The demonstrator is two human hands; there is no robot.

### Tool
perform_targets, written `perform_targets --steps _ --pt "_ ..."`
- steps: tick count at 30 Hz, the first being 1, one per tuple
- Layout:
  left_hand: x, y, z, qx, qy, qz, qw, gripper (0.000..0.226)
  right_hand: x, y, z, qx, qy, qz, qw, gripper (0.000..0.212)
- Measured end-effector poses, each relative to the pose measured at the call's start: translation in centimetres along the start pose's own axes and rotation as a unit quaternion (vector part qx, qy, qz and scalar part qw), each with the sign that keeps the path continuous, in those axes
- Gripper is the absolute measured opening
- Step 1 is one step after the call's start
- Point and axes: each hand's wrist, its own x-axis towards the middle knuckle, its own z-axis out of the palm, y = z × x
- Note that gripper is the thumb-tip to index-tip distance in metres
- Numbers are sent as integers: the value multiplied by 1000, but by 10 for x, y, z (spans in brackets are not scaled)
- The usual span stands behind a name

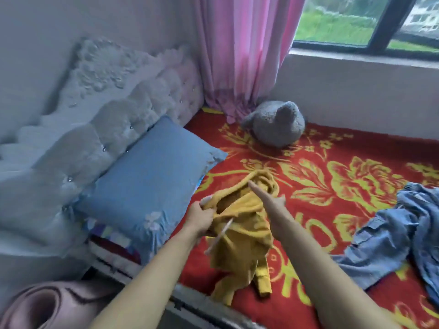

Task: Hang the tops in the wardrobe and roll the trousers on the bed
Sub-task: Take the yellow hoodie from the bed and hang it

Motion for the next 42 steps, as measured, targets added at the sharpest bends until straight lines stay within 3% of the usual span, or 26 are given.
perform_targets --steps 3,5,7,11,13,17,20,23,26,29,32,34,37,42 --pt "-33 -26 -9 -13 63 10 998 24 5 72 18 -32 -172 146 974 66" --pt "-57 -48 -22 11 104 17 994 17 4 102 32 -48 -246 189 949 40" --pt "-83 -66 -41 18 140 4 990 17 -11 115 46 -66 -290 208 932 44" --pt "-139 -89 -69 -36 175 -17 984 36 -58 136 66 -171 -328 212 905 88" --pt "-171 -90 -78 -56 192 -21 980 46 -85 148 72 -174 -331 197 906 91" --pt "-235 -101 -98 -106 202 -4 974 52 -136 164 82 -168 -342 147 913 56" --pt "-296 -126 -120 -132 257 11 957 55 -186 183 94 -127 -346 107 923 24" --pt "-370 -175 -150 -154 348 14 924 39 -251 210 109 -4 -347 77 935 24" --pt "-452 -233 -176 -233 412 -32 881 27 -324 248 114 62 -390 60 917 35" --pt "-528 -277 -195 -261 408 -68 872 23 -397 287 116 -3 -429 -8 903 29" --pt "-603 -303 -222 -235 447 -55 861 16 -465 316 129 -98 -431 -161 882 36" --pt "-645 -314 -244 -244 486 -35 839 13 -505 329 138 -134 -435 -235 859 42" --pt "-692 -330 -274 -344 513 -9 786 20 -559 345 148 -157 -468 -316 810 28" --pt "-747 -342 -313 -397 559 21 728 28 -623 364 179 -191 -508 -393 743 31"
